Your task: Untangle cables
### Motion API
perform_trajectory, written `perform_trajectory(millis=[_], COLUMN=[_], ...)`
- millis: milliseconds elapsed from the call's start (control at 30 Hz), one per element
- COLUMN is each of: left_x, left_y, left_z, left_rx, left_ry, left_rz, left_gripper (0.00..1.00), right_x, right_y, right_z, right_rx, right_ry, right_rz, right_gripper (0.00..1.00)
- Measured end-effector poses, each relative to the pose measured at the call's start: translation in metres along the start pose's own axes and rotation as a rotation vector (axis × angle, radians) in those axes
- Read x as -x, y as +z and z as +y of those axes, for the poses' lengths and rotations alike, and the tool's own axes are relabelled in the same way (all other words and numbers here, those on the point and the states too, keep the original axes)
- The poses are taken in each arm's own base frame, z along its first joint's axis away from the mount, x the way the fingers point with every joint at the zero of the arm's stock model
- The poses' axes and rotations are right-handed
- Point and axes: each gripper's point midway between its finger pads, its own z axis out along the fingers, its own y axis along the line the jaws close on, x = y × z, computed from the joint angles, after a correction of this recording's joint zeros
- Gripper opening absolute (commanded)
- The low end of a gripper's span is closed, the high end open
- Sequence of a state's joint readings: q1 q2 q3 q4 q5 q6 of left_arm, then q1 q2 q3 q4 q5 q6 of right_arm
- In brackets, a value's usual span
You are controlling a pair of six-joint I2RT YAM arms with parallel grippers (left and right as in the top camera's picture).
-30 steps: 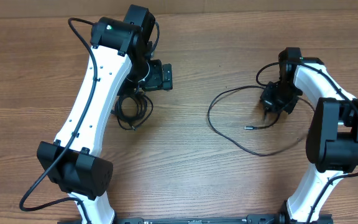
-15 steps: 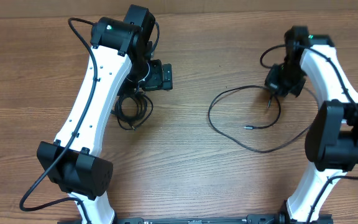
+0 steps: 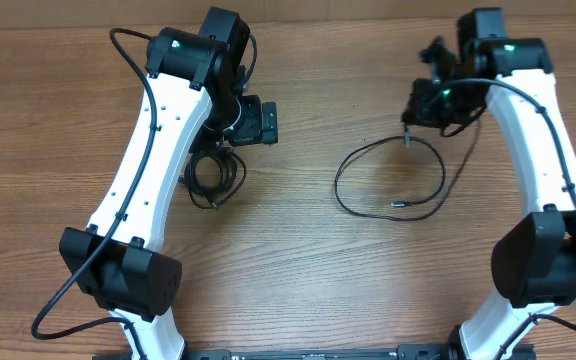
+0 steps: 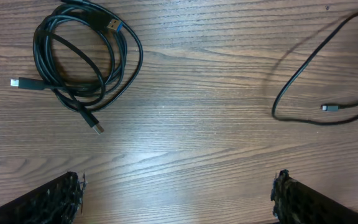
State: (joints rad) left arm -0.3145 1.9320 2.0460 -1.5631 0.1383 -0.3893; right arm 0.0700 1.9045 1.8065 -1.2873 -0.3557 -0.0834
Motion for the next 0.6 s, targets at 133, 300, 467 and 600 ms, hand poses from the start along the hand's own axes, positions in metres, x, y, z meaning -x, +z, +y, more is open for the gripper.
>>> perform_trajectory(millis=[133, 300, 467, 600], left_x=[0.0, 0.0, 0.0, 0.0], left_y=[0.0, 0.0, 0.0, 0.0], left_z=[0.0, 0.0, 0.0, 0.0], left_rx=[0.0, 0.001, 0.001, 0.001], left_ry=[0.0, 0.0, 0.0, 0.0], left_rz=[0.0, 0.001, 0.001, 0.002], left_gripper=[1.0, 1.0, 1.0, 1.0], right_x=[-0.005, -0.006, -0.014, -0.038], right_y=[0.009, 0.018, 0.032, 0.053], right_z=[0.027, 0.051, 0.055, 0.051], right_rx=[0.026, 0.024, 0.017, 0.031], right_ry=[-0.159, -0.295, -0.337, -0.322], right_rz=[0.023, 0.024, 0.048, 0.125], right_gripper=[0.04, 0.04, 0.04, 0.04])
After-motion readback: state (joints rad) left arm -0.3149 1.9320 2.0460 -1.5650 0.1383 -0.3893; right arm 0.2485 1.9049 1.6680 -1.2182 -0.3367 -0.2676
